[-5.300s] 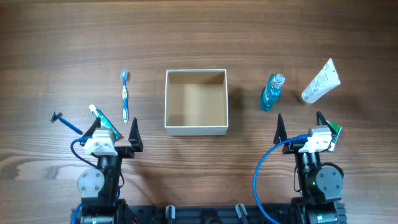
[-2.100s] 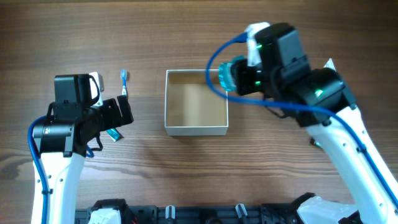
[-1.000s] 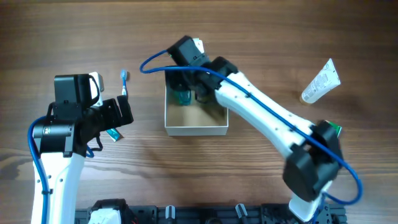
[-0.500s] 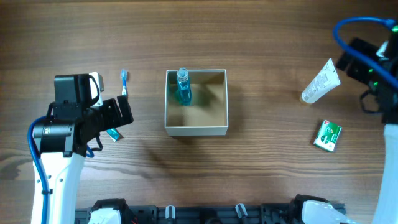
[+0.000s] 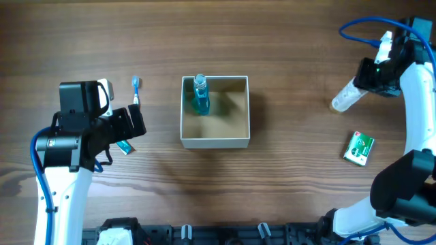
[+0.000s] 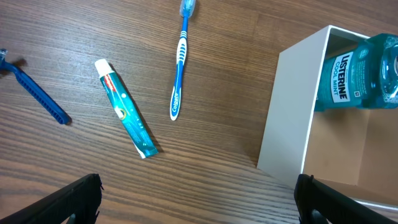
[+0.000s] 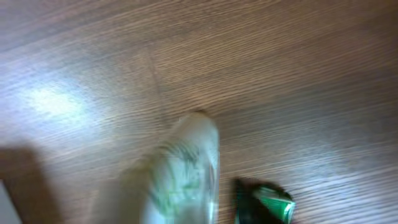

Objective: Pack container
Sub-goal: 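Move the right gripper to the white Pantene tube and grasp it, then place the Pantene tube upright in the box beside the bottle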

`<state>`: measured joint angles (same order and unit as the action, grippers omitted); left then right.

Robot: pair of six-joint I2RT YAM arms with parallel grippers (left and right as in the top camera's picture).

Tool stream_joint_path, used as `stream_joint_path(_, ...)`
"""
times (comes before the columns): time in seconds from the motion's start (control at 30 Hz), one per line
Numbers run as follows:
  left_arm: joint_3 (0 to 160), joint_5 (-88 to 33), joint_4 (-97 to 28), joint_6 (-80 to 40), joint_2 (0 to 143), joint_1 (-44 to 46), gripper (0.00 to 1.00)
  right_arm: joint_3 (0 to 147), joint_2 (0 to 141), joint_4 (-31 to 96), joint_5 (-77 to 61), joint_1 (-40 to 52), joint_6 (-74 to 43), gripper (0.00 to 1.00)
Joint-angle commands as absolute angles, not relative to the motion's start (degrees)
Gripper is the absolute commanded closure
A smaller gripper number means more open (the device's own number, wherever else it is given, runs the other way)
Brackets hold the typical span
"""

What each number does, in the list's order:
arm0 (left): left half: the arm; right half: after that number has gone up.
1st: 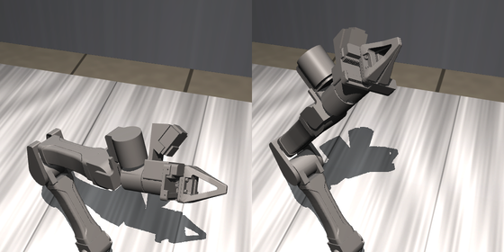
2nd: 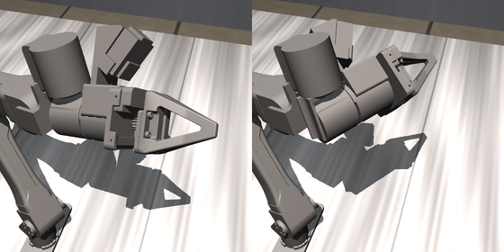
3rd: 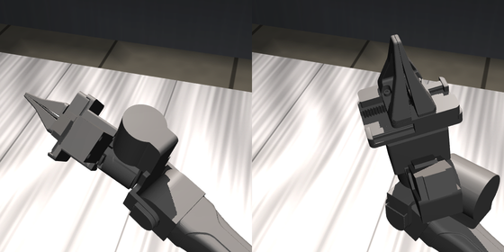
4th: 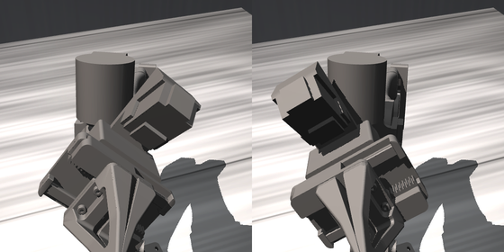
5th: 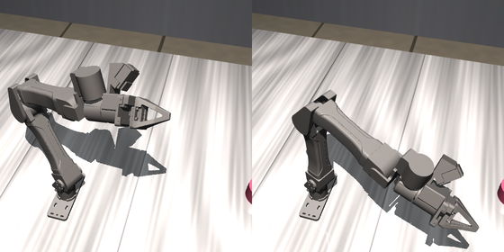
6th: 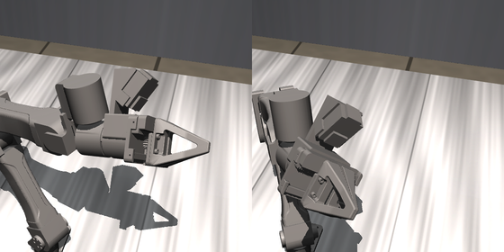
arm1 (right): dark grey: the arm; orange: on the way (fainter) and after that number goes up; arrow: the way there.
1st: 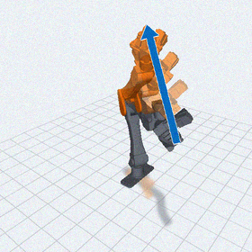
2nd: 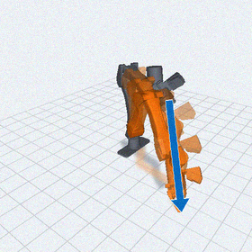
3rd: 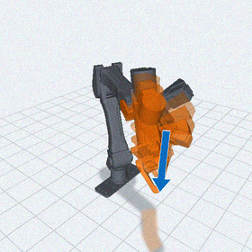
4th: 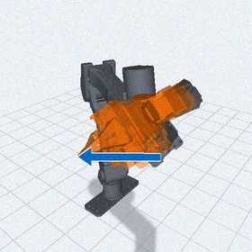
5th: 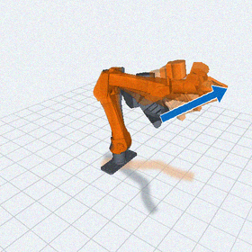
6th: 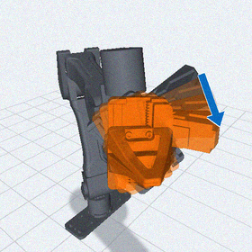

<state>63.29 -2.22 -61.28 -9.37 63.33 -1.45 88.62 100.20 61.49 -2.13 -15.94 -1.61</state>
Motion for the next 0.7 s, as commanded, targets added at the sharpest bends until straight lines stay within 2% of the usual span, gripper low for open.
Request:
stream_joint_path(0.0,64.4,-1.7,-61.1,-9.9,63.4,-1.1,0.00,88.6,100.4,62.1,-3.6,-15.6,-1.5,0.91)
stream_joint_path(0.03,64.4,-1.7,-61.1,-9.9,63.4,-1.1,0.00,88.6,100.4,62.4,-3.6,-15.6,-1.5,0.96)
stream_joint_path(0.2,64.4,-1.7,-61.1,-9.9,63.4,-1.1,0.00,89.1,96.9,64.1,-5.9,-15.2,-4.0,0.96)
stream_joint_path(0.33,64.4,-1.7,-61.1,-9.9,63.4,-1.1,0.00,92.1,83.9,67.2,-5.8,-7.6,-5.5,0.96)
stream_joint_path(0.47,64.4,-1.7,-61.1,-9.9,63.4,-1.1,0.00,103.4,78.6,74.7,-4.4,10.6,-14.7,0.96)
stream_joint_path(0.53,64.4,-1.7,-61.1,-9.9,63.4,-1.1,0.00,105.9,79.5,73.9,-0.1,21.5,-19.0,0.96)
stream_joint_path(0.67,64.4,-1.7,-61.1,-9.9,63.4,-1.1,0.00,105.9,86.8,71.7,5.0,33.3,-24.8,0.96)
